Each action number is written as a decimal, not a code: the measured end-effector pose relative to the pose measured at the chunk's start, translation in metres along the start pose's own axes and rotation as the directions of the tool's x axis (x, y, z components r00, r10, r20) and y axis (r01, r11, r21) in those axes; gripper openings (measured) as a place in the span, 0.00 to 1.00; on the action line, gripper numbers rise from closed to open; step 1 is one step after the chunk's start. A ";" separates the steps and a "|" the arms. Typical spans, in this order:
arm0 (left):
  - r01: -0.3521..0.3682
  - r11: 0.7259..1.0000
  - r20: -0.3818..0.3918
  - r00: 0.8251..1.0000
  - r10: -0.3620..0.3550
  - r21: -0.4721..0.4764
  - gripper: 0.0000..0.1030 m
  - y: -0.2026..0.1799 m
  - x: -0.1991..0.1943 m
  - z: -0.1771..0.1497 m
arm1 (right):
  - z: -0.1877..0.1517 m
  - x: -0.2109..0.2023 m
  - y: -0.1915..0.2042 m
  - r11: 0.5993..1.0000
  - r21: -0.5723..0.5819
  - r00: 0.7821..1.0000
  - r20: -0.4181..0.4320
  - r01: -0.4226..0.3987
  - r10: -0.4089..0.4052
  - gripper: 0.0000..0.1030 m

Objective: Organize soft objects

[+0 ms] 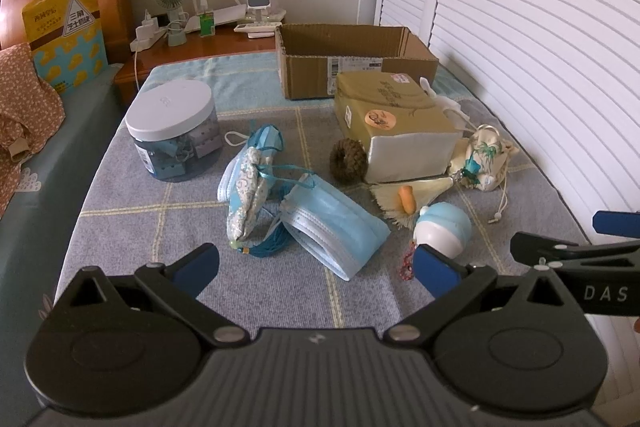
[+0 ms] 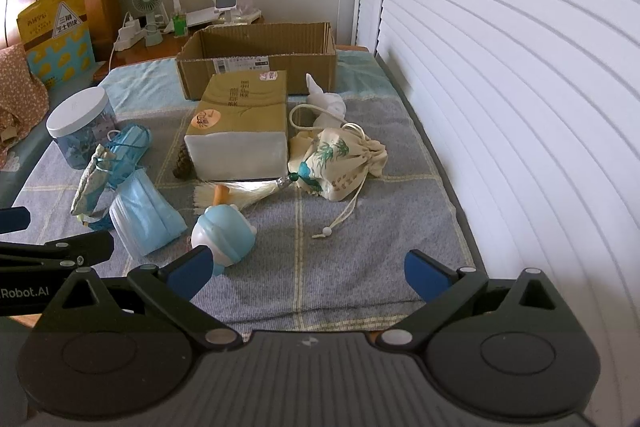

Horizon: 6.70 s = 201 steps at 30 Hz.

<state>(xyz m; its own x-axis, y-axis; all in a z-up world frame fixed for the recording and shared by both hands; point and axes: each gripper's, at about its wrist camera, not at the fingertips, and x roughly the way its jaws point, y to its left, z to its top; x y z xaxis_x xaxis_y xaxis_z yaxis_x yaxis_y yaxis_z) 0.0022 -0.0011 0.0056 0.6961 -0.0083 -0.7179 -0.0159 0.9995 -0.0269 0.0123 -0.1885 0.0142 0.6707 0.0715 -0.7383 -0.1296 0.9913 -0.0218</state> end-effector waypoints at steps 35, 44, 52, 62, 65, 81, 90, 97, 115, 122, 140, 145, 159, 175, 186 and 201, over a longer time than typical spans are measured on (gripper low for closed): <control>-0.001 1.000 0.006 1.000 0.001 -0.001 0.99 0.001 -0.001 0.002 | 0.005 0.001 -0.003 1.000 -0.004 1.000 0.010 0.004 -0.004 1.00; 0.002 1.000 0.011 1.000 -0.002 0.002 0.99 0.001 0.003 0.004 | 0.007 0.004 -0.001 1.000 -0.018 1.000 0.019 0.008 -0.007 1.00; 0.018 0.999 0.059 0.998 -0.021 0.048 0.99 0.001 0.008 0.005 | 0.009 0.007 0.000 0.999 -0.050 0.999 0.037 0.007 -0.005 1.00; 0.092 0.987 0.058 0.993 -0.101 0.131 0.99 0.007 0.021 -0.002 | 0.008 0.015 0.003 0.995 -0.100 0.999 0.043 -0.019 0.024 1.00; 0.103 0.981 0.056 0.992 -0.114 0.166 0.99 0.008 0.026 -0.006 | 0.008 0.020 0.002 0.993 -0.111 0.998 0.042 -0.034 0.039 1.00; 0.176 0.931 0.029 0.980 -0.196 0.321 0.99 -0.001 0.053 -0.014 | 0.000 0.045 -0.002 0.988 -0.130 0.996 0.003 -0.085 0.086 1.00; 0.154 0.902 0.017 0.984 -0.176 0.404 0.97 -0.004 0.084 -0.002 | 0.001 0.054 -0.001 0.981 -0.154 0.993 -0.003 -0.119 0.120 1.00; 0.184 0.889 0.002 0.979 -0.203 0.420 0.84 -0.007 0.088 0.000 | 0.003 0.058 -0.005 0.981 -0.142 0.991 -0.013 -0.133 0.133 1.00; 0.242 0.884 -0.026 0.967 -0.253 0.399 0.65 0.000 0.077 0.005 | 0.000 0.052 0.002 0.959 -0.195 0.978 -0.007 -0.204 0.207 0.95; 0.251 0.899 -0.017 0.965 -0.263 0.359 0.65 0.015 0.057 0.011 | 0.002 0.058 0.015 0.931 -0.221 0.955 -0.022 -0.292 0.294 0.84; 0.282 0.895 -0.027 0.956 -0.291 0.347 0.65 0.029 0.036 0.041 | 0.023 0.045 0.025 0.936 -0.265 0.971 0.007 -0.230 0.241 0.52; 0.286 0.895 -0.022 0.955 -0.297 0.342 0.65 0.030 0.036 0.067 | 0.041 0.036 0.018 0.946 -0.252 0.973 0.050 -0.205 0.224 0.51; 0.234 0.910 0.077 0.958 -0.275 0.341 0.65 0.015 0.088 0.178 | 0.091 0.033 0.010 0.963 -0.214 0.968 0.151 -0.165 0.200 0.51; 0.128 0.966 0.061 0.988 -0.145 0.226 0.89 0.018 0.194 0.247 | 0.113 0.051 -0.008 0.980 -0.152 0.974 0.168 -0.126 0.152 0.51; 0.182 0.962 0.058 0.979 -0.198 0.204 0.95 0.044 0.126 0.195 | 0.131 0.065 -0.003 0.977 -0.167 0.974 0.164 -0.132 0.159 0.51; 0.108 0.980 0.135 0.982 -0.132 0.169 0.96 0.073 0.051 0.096 | 0.224 0.143 0.026 0.970 -0.187 0.976 0.124 -0.152 0.177 0.52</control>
<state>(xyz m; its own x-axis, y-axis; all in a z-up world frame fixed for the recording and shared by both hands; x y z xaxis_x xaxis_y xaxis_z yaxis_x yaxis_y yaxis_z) 0.1054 0.0742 0.0335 0.7829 -0.1356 -0.6072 0.1811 0.9834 0.0138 0.2682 -0.1279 0.0592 0.7228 0.2590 -0.6407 -0.3645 0.9306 -0.0349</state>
